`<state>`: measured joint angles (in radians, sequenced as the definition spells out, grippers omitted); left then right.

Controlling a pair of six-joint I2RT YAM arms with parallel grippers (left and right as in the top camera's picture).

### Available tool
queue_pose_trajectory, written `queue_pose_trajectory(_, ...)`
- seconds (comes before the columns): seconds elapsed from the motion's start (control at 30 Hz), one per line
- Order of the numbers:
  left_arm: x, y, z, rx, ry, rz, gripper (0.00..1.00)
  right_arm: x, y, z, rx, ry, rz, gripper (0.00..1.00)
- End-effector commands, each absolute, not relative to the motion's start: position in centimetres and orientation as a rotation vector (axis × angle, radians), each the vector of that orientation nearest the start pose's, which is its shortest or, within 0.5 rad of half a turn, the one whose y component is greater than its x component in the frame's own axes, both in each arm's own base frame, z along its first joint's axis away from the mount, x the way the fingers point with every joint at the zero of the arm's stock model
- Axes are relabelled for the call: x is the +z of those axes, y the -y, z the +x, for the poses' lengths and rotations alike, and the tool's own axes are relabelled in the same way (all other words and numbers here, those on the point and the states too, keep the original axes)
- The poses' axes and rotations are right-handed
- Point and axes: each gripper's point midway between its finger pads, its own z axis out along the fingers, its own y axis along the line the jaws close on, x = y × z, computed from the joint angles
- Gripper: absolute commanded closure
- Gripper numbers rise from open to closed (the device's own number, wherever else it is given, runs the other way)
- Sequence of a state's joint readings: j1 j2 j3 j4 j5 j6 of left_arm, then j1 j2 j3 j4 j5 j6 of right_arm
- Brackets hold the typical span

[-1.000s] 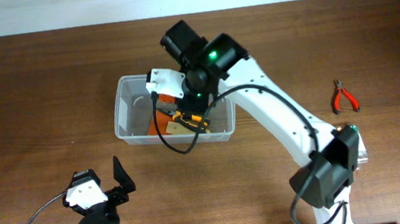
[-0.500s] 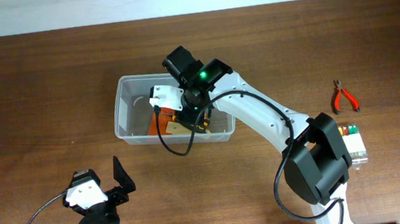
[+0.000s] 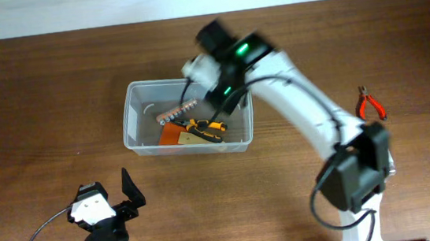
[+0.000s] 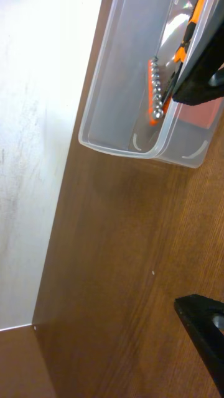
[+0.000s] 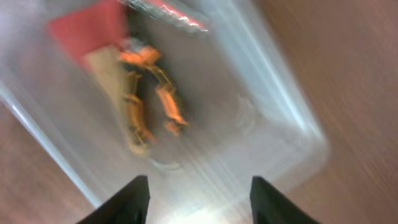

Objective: Pack container
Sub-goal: 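Lower the bit strip into the container and open the gripper, then move the right gripper to the red-handled cutters and grasp them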

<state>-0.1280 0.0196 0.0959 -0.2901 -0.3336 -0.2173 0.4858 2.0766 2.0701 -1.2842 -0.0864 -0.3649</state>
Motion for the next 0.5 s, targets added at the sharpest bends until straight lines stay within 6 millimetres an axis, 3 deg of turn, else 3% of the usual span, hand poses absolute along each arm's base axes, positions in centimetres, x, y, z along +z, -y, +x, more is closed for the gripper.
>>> queue_pose_trajectory(0.0, 14.7, -2.7, 23.2, 0.054, -1.743, -0.309, 0.01, 25.0, -13.9, 42.7, 0.006, -2.615, -0.728, 0.50)
queue_pose_trajectory(0.1, 14.7, -2.7, 23.2, 0.054, -1.743, -0.309, 0.01, 26.8, -7.6, 43.0, -0.016, -2.667, -0.477, 0.51)
queue_pose_trajectory(0.23, 14.7, -2.7, 23.2, 0.054, -1.743, -0.309, 0.01, 26.2, -0.3, 42.6, -0.050, -2.750, -0.249, 0.51)
queue_pose_trajectory(0.37, 14.7, -2.7, 23.2, 0.054, -1.743, -0.309, 0.01, 24.0, 4.2, 41.8, -0.069, -2.829, -0.107, 0.51)
queue_pose_trajectory(0.47, 14.7, -2.7, 23.2, 0.054, -1.743, -0.309, 0.01, 21.0, 6.4, 41.3, -0.066, -2.898, -0.031, 0.51)
